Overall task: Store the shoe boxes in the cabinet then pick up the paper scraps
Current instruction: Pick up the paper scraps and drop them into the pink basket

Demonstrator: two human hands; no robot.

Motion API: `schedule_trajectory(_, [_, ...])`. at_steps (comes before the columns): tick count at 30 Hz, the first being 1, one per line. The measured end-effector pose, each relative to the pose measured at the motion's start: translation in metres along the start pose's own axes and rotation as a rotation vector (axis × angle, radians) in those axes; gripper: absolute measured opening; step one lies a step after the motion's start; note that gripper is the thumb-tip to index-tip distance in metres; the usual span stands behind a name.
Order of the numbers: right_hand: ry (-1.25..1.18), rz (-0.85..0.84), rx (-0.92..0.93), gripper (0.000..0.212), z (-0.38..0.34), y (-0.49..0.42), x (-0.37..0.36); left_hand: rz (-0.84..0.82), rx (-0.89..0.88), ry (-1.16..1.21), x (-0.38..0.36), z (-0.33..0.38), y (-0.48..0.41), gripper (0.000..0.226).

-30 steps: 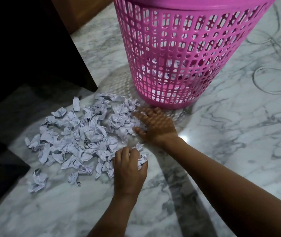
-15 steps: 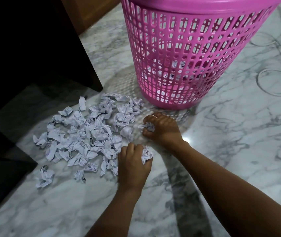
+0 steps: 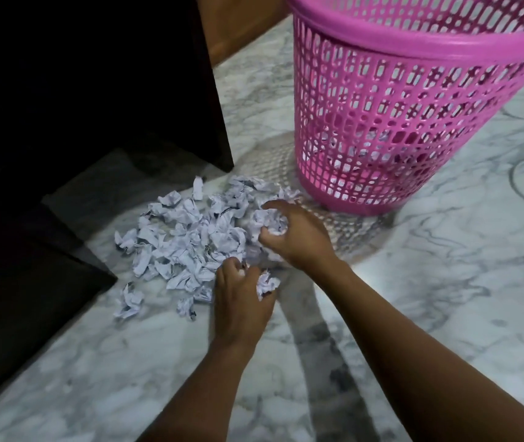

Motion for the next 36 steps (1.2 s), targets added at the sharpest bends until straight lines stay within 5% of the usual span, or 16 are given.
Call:
schedule_trajectory(6, [0.317,-0.277,0.121,0.049,-0.007,-0.014,-0.041,-0.077,-0.018,-0.061,-0.013,-0.013,0.0,0.054])
schedule_trajectory(13, [0.318,-0.268,0.174,0.041,0.01,-0.003,-0.05,-0.021,-0.071,-0.065,-0.012,-0.025,-0.001,0.051])
schedule_trajectory(30, [-0.149,0.278,-0.112,0.034,0.017,0.031,-0.003,0.155,-0.086,0.25,0.02,-0.023,-0.007,0.033])
schedule_trajectory(36, [0.081,-0.133,-0.045,0.044,-0.004,0.033,-0.035,0.237,0.08,0.471,0.048,-0.024,-0.015,0.034])
Point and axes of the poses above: each hand's wrist, its own y-axis away from the middle knuckle, its own x-axis out of the back of the hand, z = x × y, the point moved 5 cm from there along -y, towards the middle knuckle, and after that the axes turned 14 degrees about x, right-handed, at the moved point
